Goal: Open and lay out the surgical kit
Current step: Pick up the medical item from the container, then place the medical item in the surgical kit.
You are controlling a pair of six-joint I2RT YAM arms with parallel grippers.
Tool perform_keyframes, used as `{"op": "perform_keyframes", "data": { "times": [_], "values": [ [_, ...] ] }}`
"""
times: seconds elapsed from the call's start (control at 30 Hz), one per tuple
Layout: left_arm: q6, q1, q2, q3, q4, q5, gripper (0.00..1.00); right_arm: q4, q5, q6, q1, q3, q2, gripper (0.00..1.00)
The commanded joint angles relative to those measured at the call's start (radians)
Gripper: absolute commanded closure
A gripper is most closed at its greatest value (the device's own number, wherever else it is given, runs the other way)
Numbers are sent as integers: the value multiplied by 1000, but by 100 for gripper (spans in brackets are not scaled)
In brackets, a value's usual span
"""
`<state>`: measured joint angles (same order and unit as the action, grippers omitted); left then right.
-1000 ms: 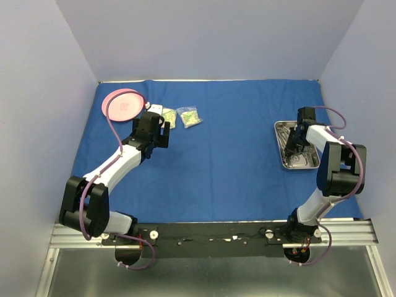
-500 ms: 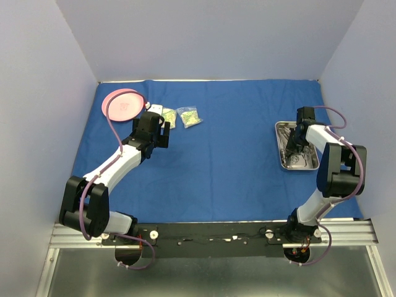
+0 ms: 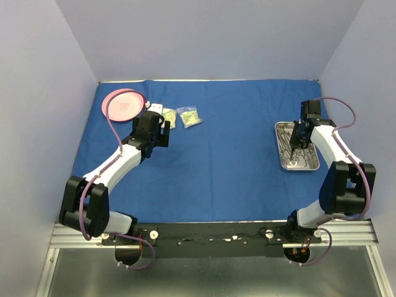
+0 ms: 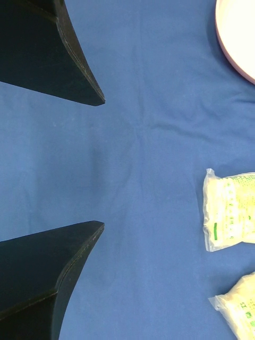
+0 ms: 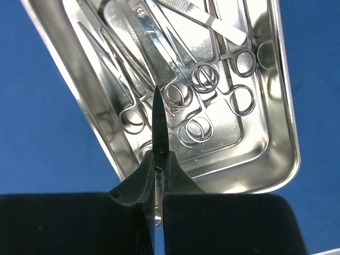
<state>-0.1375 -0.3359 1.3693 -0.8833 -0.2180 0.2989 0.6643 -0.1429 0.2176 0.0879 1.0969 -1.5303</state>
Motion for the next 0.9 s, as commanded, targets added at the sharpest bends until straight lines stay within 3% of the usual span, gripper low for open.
{"op": "perform_keyframes", "data": {
  "times": [0.0,0.43,0.87],
  "values": [
    [6,1,-7,-29,22,-10,1,60,-34,-4,-33,86,42,98],
    [-1,1,-3,-36,12,3,1,35,22,83,-307,222,-85,97],
    [-10,1,20,-36,9,2,1,-54,16,20,-344,374,-381,97]
  ]
}}
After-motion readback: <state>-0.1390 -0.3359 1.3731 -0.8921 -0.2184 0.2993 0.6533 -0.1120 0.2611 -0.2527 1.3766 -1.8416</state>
